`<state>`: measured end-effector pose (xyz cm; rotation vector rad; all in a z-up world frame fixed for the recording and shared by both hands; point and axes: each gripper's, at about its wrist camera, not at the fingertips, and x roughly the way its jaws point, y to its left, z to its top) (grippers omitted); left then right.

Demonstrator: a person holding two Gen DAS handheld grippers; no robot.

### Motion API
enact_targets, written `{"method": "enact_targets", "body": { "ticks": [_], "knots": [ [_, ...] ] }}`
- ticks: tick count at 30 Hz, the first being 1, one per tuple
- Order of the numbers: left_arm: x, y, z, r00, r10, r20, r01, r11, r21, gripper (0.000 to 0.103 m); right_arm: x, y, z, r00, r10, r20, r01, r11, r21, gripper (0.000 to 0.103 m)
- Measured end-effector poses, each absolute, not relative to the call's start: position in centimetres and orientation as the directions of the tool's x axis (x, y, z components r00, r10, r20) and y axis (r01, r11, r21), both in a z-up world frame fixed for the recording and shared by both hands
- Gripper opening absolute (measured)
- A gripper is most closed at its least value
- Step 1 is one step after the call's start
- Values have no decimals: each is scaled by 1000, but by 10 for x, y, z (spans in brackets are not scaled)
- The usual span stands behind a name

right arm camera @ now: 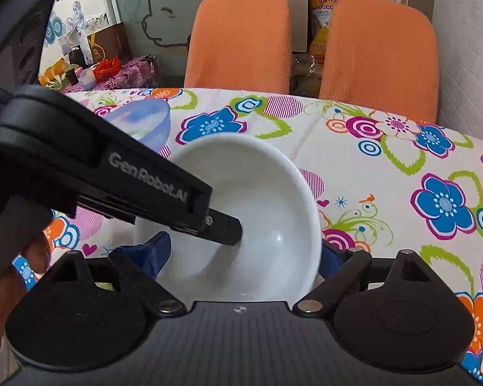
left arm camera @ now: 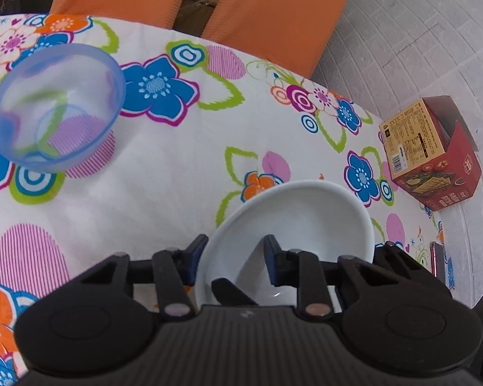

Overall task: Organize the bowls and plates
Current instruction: 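Lift the white bowl with the left tool and carry it toward the steel bowl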

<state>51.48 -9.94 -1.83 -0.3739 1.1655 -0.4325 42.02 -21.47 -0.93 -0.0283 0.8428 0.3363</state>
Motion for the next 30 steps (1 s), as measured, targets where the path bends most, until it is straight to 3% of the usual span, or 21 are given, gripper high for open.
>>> {"method": "enact_targets", "body": {
  "ticks": [7,14,25,30],
  "knots": [
    [518,-93,-23,299,-556,-776,83,825,-559,24,434,-232,-15,530,344,-775,-250,937,245,78],
    [512,-96,-17,358,-491,-794,136,869,-476,25,416,-257,-5,632,257,-731,-197,966,170,81],
    [510,-93,-19,354,-498,-792,134,865,-484,26,403,-259,-10,665,201,-720,-227,972,61,81],
    [512,-102,-14,354,-511,-783,139,857,-497,26,397,-262,-7,668,240,-704,-253,963,88,81]
  ]
}}
